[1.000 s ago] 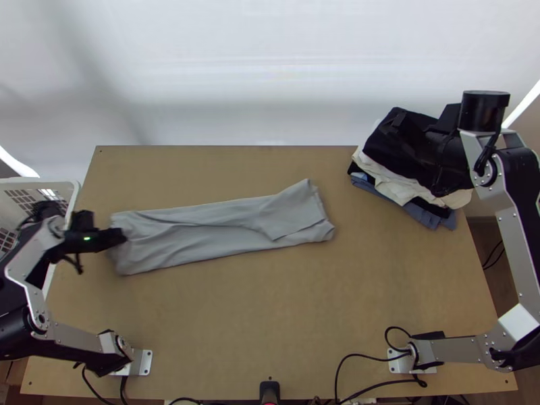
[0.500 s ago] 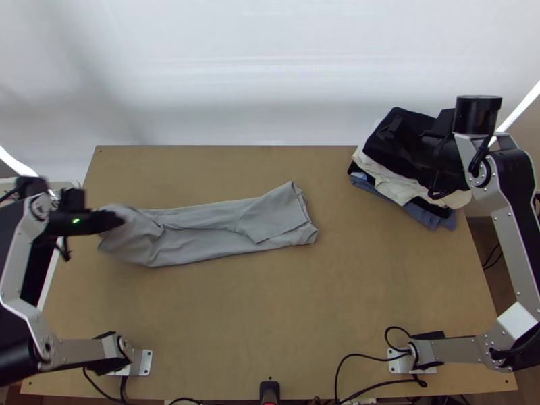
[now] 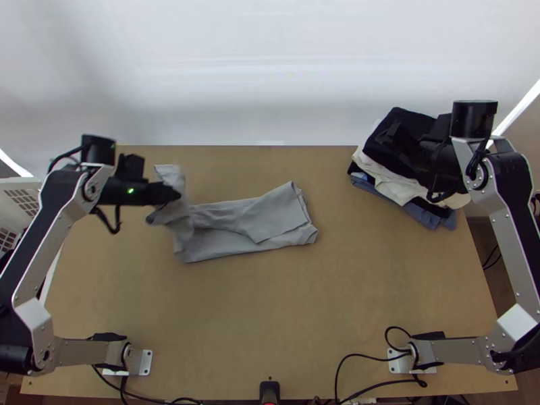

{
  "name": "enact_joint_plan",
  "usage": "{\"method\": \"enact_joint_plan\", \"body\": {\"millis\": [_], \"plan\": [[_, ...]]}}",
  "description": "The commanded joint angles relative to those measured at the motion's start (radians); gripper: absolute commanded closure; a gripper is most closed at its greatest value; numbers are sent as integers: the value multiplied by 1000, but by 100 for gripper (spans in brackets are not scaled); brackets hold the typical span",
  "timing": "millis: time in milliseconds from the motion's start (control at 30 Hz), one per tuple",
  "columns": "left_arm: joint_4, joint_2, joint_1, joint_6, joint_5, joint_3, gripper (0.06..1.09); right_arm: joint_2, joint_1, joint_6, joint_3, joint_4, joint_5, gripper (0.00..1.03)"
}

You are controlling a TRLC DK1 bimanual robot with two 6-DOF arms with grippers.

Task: Fold the t-shirt

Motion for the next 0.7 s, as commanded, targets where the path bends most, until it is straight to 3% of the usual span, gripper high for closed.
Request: {"method": "enact_joint_plan", "body": {"millis": [0, 233, 667], "plan": [[23, 39, -79, -70, -12, 92, 105, -40, -18, -8, -37, 4, -7, 4], [42, 152, -232, -94, -67, 155, 105, -57, -26, -8, -66, 4, -7, 4], [65, 411, -381, -139, -81, 367, 105, -60, -7, -5, -106, 12, 5, 4]]}}
